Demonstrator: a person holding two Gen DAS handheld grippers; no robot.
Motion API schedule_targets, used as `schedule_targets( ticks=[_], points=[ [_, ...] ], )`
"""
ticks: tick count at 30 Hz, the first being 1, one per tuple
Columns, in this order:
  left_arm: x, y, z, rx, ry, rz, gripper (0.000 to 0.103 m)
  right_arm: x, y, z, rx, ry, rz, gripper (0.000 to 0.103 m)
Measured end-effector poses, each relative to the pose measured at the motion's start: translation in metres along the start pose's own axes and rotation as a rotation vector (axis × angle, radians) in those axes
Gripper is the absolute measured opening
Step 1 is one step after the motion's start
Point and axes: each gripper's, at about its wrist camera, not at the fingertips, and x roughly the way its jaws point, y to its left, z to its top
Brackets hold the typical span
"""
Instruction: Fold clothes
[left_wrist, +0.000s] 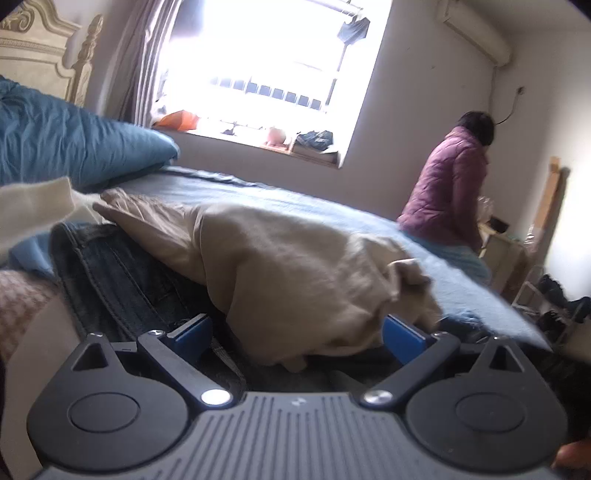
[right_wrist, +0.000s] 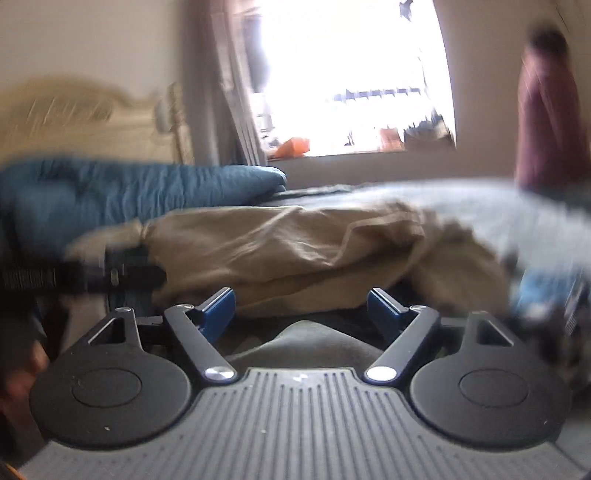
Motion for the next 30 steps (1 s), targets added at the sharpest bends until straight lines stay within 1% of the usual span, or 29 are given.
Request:
schedule_targets(
  ticks=[2,3,4,5,6,7,8,9,10,12,14,17,19,21,24,25,26,27,28,29,30],
  points=[
    [0.020,0.004,-0.001,-0.040,0.012,0.027,0.090,0.006,-0.028,-0.001,0.196,-0.003,0.044,0.076],
    [0.030,0.006,-0.002,-0.061,0.018,0.040,0.078,0.008,-0.037,-0.002,0.245,-0.005,0.051,0.076],
    [0.036,0.009,-0.003,-0.098,0.018,0.025,0.067,0.009,-0.045,-0.002,0.291,-0.006,0.059,0.075],
    [0.041,0.011,-0.004,-0.133,0.014,0.015,0.061,0.011,-0.049,-0.004,0.309,-0.002,0.057,0.075],
    [0.040,0.012,-0.004,-0.157,0.001,0.013,0.049,0.013,-0.052,-0.005,0.327,0.003,0.056,0.074],
    [0.038,0.010,-0.005,-0.156,-0.015,0.015,0.038,0.015,-0.056,-0.006,0.345,0.007,0.056,0.072],
    [0.036,0.008,-0.006,-0.156,-0.031,0.017,0.032,0.016,-0.059,-0.008,0.357,0.011,0.059,0.072],
    [0.031,0.004,-0.007,-0.133,-0.049,0.009,0.025,0.017,-0.061,-0.009,0.371,0.016,0.067,0.072],
    [0.024,-0.001,-0.008,-0.104,-0.069,-0.003,0.022,0.018,-0.064,-0.007,0.390,0.019,0.083,0.072],
    [0.010,-0.012,-0.013,-0.049,-0.104,-0.040,0.020,0.013,-0.064,-0.007,0.420,0.016,0.127,0.073],
    [-0.006,-0.020,-0.019,-0.028,-0.106,-0.092,0.020,0.006,-0.061,-0.004,0.448,0.018,0.170,0.073],
    [-0.029,-0.034,-0.035,0.017,-0.110,-0.175,0.019,0.002,-0.057,0.001,0.522,0.050,0.245,0.075],
    [-0.047,-0.044,-0.049,0.051,-0.109,-0.226,0.018,0.003,-0.054,0.003,0.588,0.077,0.295,0.082],
    [-0.066,-0.054,-0.065,0.090,-0.113,-0.271,0.018,0.005,-0.048,0.005,0.616,0.111,0.326,0.088],
    [-0.093,-0.070,-0.088,0.170,-0.123,-0.289,0.018,0.010,-0.037,0.003,0.647,0.159,0.353,0.090],
    [-0.103,-0.073,-0.094,0.191,-0.129,-0.287,0.018,0.008,-0.033,0.002,0.650,0.170,0.365,0.084],
    [-0.112,-0.074,-0.098,0.201,-0.132,-0.284,0.018,0.005,-0.029,0.000,0.642,0.173,0.366,0.075],
    [-0.121,-0.074,-0.102,0.199,-0.132,-0.294,0.018,-0.003,-0.024,0.000,0.626,0.171,0.365,0.058],
    [-0.131,-0.074,-0.106,0.194,-0.134,-0.312,0.017,-0.013,-0.019,-0.001,0.598,0.169,0.365,0.048],
    [-0.142,-0.074,-0.110,0.188,-0.137,-0.329,0.017,-0.023,-0.013,-0.001,0.570,0.166,0.365,0.044],
    [-0.153,-0.074,-0.114,0.184,-0.140,-0.346,0.017,-0.034,-0.008,-0.002,0.543,0.163,0.365,0.036]
  ],
)
